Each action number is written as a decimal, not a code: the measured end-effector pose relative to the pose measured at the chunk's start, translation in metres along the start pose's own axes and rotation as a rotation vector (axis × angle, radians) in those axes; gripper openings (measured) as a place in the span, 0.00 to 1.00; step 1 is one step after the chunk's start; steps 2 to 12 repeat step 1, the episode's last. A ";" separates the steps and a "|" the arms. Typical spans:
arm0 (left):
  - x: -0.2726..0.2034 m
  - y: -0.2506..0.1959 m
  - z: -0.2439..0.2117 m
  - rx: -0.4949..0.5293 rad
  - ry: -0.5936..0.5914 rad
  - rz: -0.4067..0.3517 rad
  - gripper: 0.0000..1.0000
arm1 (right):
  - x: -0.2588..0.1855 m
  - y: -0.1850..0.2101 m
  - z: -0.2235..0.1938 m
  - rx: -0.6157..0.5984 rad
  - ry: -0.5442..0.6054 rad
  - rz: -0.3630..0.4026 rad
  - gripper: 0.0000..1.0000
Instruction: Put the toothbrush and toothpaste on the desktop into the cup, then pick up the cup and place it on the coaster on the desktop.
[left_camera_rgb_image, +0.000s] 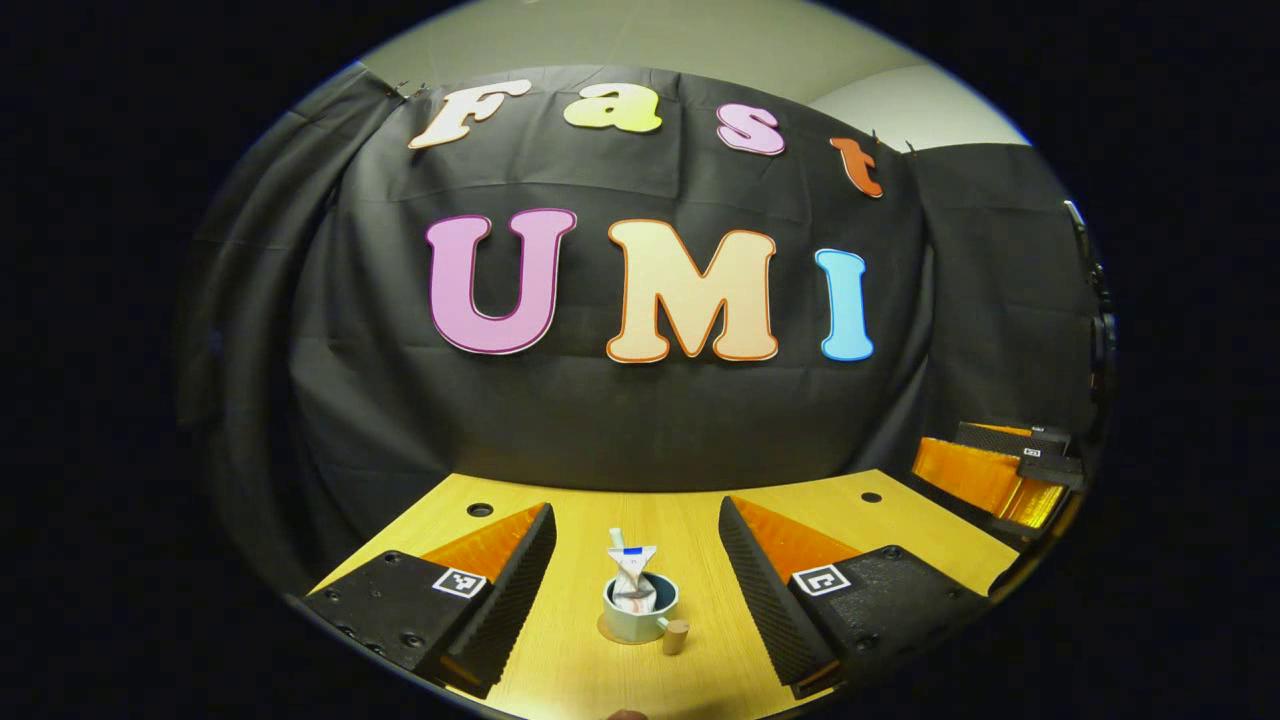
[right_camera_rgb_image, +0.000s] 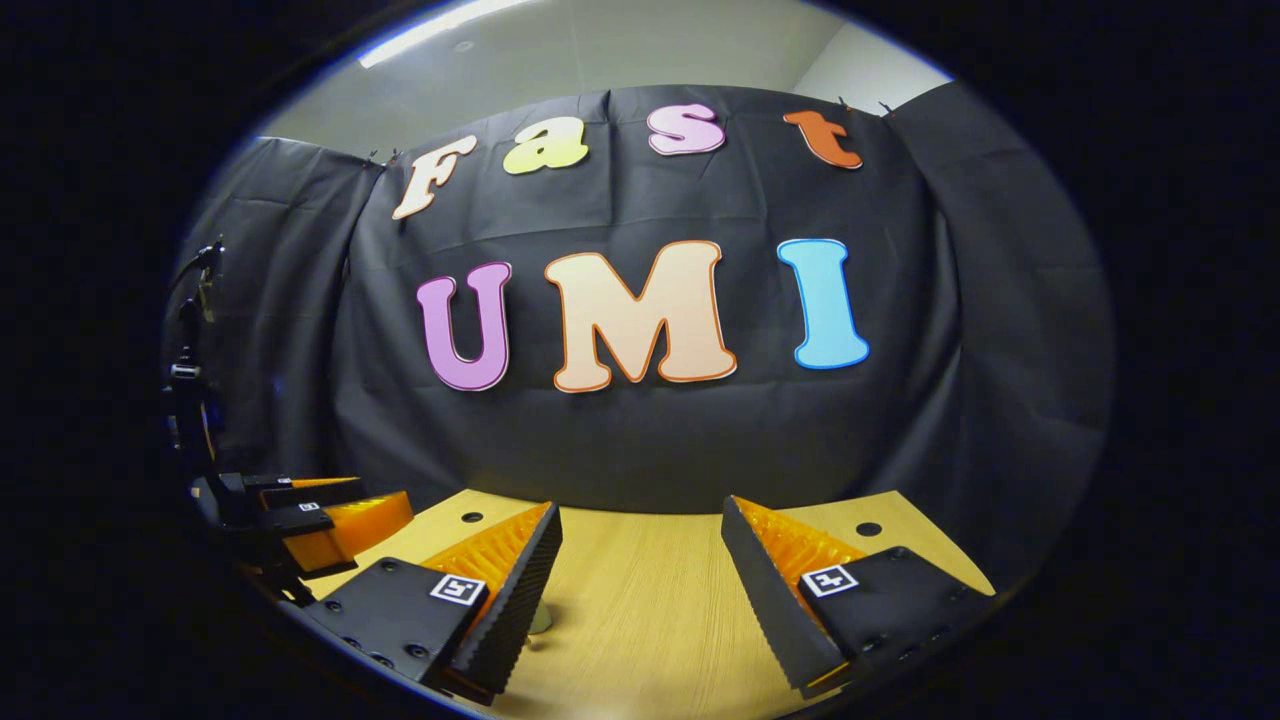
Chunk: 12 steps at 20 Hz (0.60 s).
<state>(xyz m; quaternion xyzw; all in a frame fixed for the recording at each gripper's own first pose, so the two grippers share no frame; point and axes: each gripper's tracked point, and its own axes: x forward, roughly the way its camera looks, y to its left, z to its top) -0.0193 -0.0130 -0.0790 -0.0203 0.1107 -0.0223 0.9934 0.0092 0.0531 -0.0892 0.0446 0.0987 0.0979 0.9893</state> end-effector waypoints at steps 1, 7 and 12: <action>-0.001 0.000 0.003 0.000 -0.007 0.000 0.95 | -0.001 0.000 0.005 -0.002 -0.010 -0.001 0.98; -0.001 0.000 0.003 0.000 -0.007 0.000 0.95 | -0.001 0.000 0.005 -0.002 -0.010 -0.001 0.98; -0.001 0.000 0.003 0.000 -0.007 0.000 0.95 | -0.001 0.000 0.005 -0.002 -0.010 -0.001 0.98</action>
